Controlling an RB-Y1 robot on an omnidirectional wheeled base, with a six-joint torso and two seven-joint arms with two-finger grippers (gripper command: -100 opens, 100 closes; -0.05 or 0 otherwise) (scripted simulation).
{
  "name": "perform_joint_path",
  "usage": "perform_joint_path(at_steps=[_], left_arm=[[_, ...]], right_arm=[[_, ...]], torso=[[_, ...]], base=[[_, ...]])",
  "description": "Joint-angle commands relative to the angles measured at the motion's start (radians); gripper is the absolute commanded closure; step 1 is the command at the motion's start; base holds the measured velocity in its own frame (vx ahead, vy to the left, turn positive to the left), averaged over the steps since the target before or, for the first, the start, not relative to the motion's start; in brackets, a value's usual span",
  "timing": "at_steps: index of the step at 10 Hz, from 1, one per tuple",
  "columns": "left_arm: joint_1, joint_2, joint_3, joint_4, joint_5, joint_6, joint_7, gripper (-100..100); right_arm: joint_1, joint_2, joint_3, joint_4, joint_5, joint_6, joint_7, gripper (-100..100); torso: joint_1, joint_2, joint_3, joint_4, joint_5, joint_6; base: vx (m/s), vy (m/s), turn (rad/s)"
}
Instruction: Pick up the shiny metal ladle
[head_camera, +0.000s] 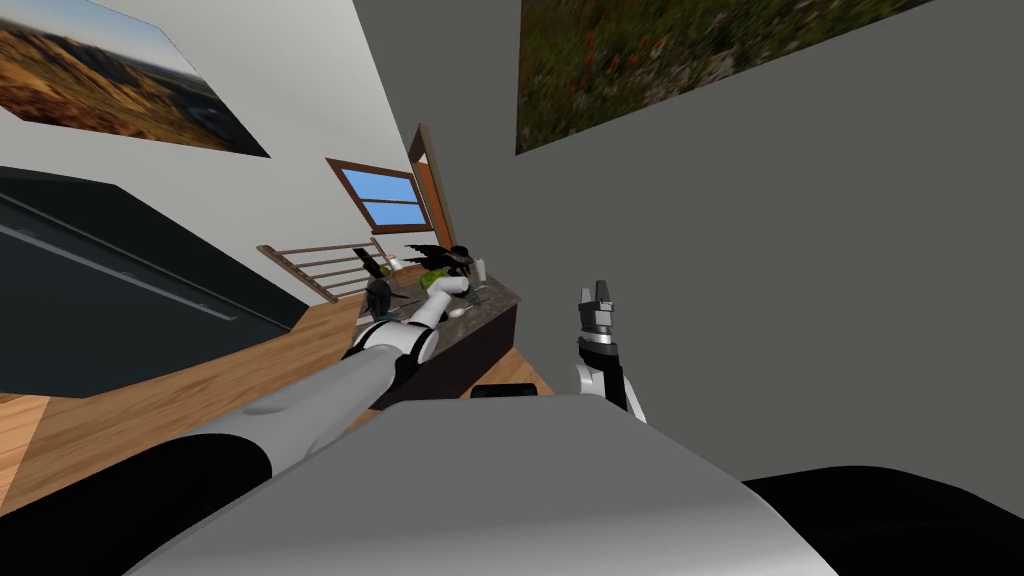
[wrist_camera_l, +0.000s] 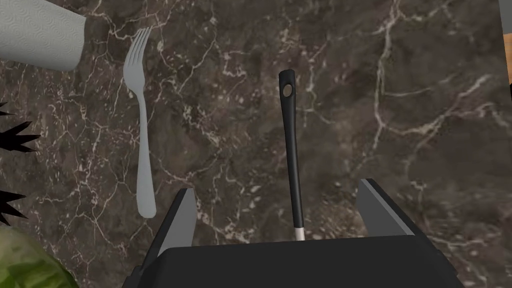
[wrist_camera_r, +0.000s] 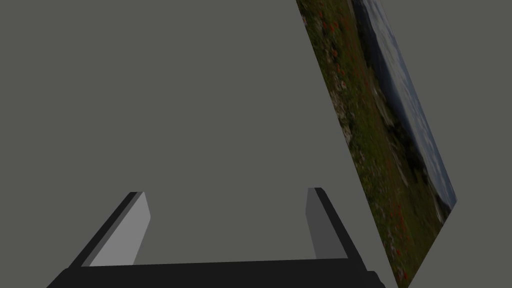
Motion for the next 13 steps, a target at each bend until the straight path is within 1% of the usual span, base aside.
perform_joint_path(at_steps=[1, 2, 4, 5, 7, 8, 9, 10, 11, 12, 13], left_arm=[[-0.038, -0.001, 0.010, 0.050, 0.000, 0.050, 0.028, -100], [-0.038, -0.001, 0.010, 0.059, 0.000, 0.056, 0.028, -100], [-0.075, -0.003, 0.023, 0.126, -0.004, 0.109, 0.057, -100], [-0.075, -0.003, 0.023, 0.126, -0.004, 0.109, 0.057, -100], [-0.097, -0.005, 0.034, 0.178, -0.010, 0.146, 0.078, -100], [-0.101, -0.006, 0.040, 0.212, -0.016, 0.166, 0.091, -100], [-0.101, -0.003, 0.038, 0.204, -0.010, 0.146, 0.077, -100], [-0.101, -0.003, 0.039, 0.206, -0.011, 0.150, 0.079, 0], [-0.081, -0.010, 0.042, 0.217, -0.015, 0.119, 0.068, -100], [-0.071, -0.014, 0.044, 0.222, -0.017, 0.104, 0.063, -100], [-0.087, -0.013, 0.042, 0.236, -0.016, 0.110, 0.066, -100]], right_arm=[[0.000, 0.000, 0.000, 0.000, 0.000, 0.000, 0.000, 0], [0.000, 0.000, 0.000, 0.000, 0.000, 0.000, 0.000, 0], [0.000, 0.000, 0.000, 0.000, 0.000, 0.000, 0.000, 0], [0.000, 0.000, 0.000, 0.000, 0.000, 0.000, 0.000, 0], [0.000, 0.000, 0.000, 0.000, 0.000, 0.000, 0.000, 0], [0.000, 0.000, 0.000, 0.000, 0.000, 0.000, 0.000, 0], [0.000, 0.000, 0.000, 0.000, 0.000, 0.000, 0.000, 0], [0.000, 0.000, 0.000, 0.000, 0.000, 0.000, 0.000, 0], [0.000, 0.000, 0.000, 0.000, 0.000, 0.000, 0.000, 0], [0.000, 0.000, 0.000, 0.000, 0.000, 0.000, 0.000, 0], [0.000, 0.000, 0.000, 0.000, 0.000, 0.000, 0.000, 0]], torso=[[0.000, 0.000, 0.000, 0.000, 0.000, 0.000], [0.001, -0.001, 0.000, 0.000, 0.000, 0.000], [0.000, -0.001, 0.000, 0.000, 0.000, 0.000], [0.000, -0.001, -0.001, 0.000, 0.000, 0.000], [0.000, 0.000, 0.000, 0.000, 0.000, 0.000], [0.001, -0.001, 0.000, 0.000, 0.000, 0.000], [0.002, -0.002, -0.001, -0.001, 0.001, 0.000], [0.001, -0.001, -0.001, 0.000, 0.000, 0.000], [-0.001, 0.000, 0.000, 0.000, 0.000, 0.000], [-0.002, -0.001, -0.001, 0.000, 0.000, 0.000], [-0.003, -0.002, -0.001, -0.001, 0.000, 0.000]], base=[[0.025, 0.038, -0.003], [0.021, 0.026, -0.007], [0.027, 0.025, -0.010], [0.023, 0.028, -0.007], [0.019, 0.030, -0.010], [0.054, 0.055, -0.017], [0.028, 0.029, -0.004], [0.000, 0.000, 0.000], [0.036, -0.013, -0.007], [0.059, -0.024, -0.004], [0.026, -0.011, 0.002]])
